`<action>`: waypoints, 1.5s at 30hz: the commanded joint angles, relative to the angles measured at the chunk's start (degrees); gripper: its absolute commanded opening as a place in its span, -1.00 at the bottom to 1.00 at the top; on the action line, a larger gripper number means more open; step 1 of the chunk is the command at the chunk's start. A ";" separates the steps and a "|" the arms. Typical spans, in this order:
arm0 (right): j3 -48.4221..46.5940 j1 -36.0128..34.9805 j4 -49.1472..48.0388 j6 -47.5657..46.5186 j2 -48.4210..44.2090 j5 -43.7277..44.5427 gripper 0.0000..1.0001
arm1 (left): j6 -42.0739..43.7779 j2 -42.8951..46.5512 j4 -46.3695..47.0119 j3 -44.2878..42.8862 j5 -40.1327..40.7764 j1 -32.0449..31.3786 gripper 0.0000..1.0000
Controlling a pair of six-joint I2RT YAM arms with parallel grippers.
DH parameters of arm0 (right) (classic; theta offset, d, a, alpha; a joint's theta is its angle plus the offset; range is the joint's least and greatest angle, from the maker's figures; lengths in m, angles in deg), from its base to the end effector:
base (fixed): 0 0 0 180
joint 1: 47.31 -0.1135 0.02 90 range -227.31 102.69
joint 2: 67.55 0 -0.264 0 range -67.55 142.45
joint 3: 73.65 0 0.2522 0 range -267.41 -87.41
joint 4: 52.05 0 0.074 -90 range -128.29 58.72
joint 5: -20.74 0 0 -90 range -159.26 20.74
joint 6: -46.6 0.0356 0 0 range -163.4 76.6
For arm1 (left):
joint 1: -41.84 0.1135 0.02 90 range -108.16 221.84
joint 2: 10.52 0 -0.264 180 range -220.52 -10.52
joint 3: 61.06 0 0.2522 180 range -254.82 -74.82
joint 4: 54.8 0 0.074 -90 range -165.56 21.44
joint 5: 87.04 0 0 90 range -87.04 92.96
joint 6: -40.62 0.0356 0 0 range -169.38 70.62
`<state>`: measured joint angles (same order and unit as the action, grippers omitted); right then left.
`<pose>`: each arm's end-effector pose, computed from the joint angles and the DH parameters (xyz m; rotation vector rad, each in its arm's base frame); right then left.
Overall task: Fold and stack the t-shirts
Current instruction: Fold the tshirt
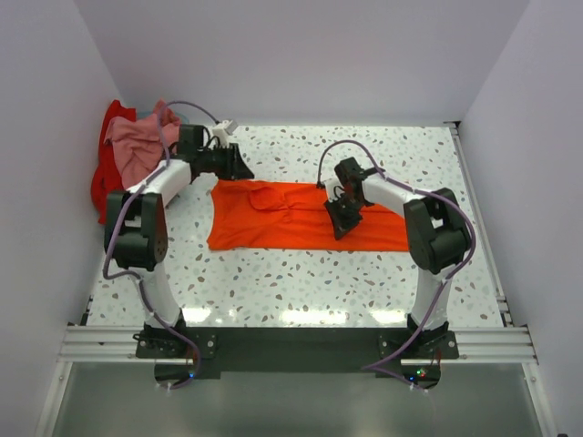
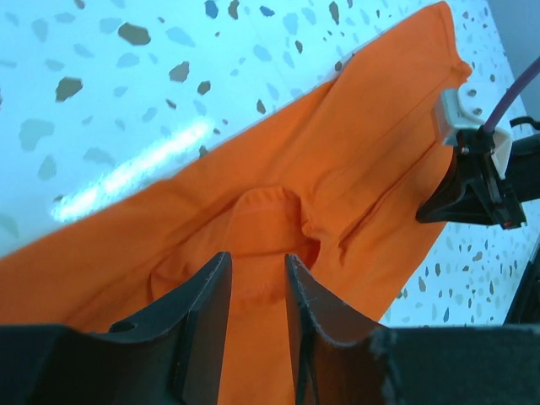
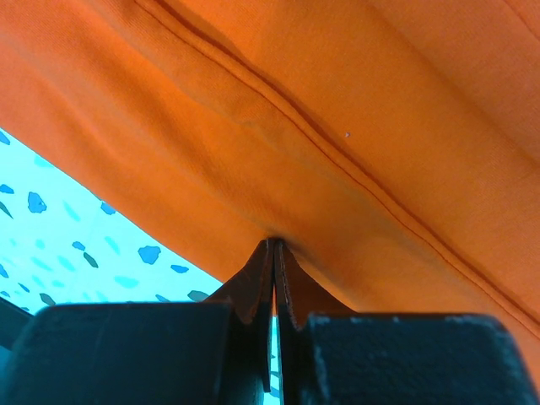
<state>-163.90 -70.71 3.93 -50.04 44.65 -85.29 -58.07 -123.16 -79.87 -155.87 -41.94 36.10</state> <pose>0.3414 0.1585 0.1578 -0.8043 2.8287 0.4549 0.4297 -0.0684 0.2124 0.3432 2.2338 -1.0335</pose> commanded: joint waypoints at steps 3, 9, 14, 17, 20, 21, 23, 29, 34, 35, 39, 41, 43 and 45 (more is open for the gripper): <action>-0.59 0.02 0.59 -1.98 -3.92 1.96 -1.00 | 7.89 7.87 -11.34 7.83 5.08 0.90 -0.32; -0.33 -0.07 0.59 -1.98 -3.22 2.85 -1.00 | 7.02 6.74 -10.40 11.27 10.27 -1.11 -0.36; -0.42 0.02 0.85 -1.72 -3.04 3.03 -1.00 | 7.19 2.70 -9.17 9.70 14.66 -3.93 -0.40; -0.24 0.02 0.85 -1.63 -2.78 3.37 -1.00 | 8.25 0.24 -9.52 8.12 16.33 -5.25 -0.42; -0.06 0.02 0.94 -1.45 -2.34 3.38 -1.00 | 8.42 -1.61 -9.17 7.32 17.48 -6.04 -0.43; -0.06 0.02 1.02 -1.45 -2.08 3.38 -1.00 | 8.42 -1.97 -9.17 7.06 17.31 -6.21 -0.43; 0.02 0.02 1.03 -1.28 -1.90 3.29 -1.00 | 8.42 -2.50 -9.17 6.18 16.52 -6.39 -0.45; -0.33 0.02 0.94 -1.01 -1.11 3.46 -1.00 | 9.83 -1.79 -8.99 3.81 16.69 -6.92 -0.46; -0.94 0.02 1.03 -0.75 -0.50 3.29 -1.00 | 10.45 -3.02 -9.61 0.46 18.54 -8.06 -0.51; -1.29 0.02 1.20 -0.58 -0.41 3.29 -1.00 | 10.53 -3.11 -9.69 -0.06 18.45 -8.06 -0.53; -1.38 0.02 1.11 -0.57 -0.32 3.55 -1.00 | 10.18 -4.08 -9.17 -0.59 17.40 -8.33 -0.53; -1.30 0.02 1.11 -0.57 -0.06 3.47 -1.00 | 9.57 -4.69 -8.30 -0.77 16.26 -8.33 -0.53; -0.86 0.02 0.94 -0.40 -0.14 3.29 -1.00 | 9.13 -5.22 -5.31 -0.86 14.77 -8.33 -0.51; -0.42 0.02 0.59 -0.05 -0.23 3.29 -1.00 | 7.11 -5.83 -2.77 -1.99 13.53 -8.41 -0.49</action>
<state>-163.88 -70.71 4.59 -50.85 44.24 -82.21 -49.63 -128.21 -88.62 -154.85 -25.42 27.93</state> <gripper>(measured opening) 0.010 0.253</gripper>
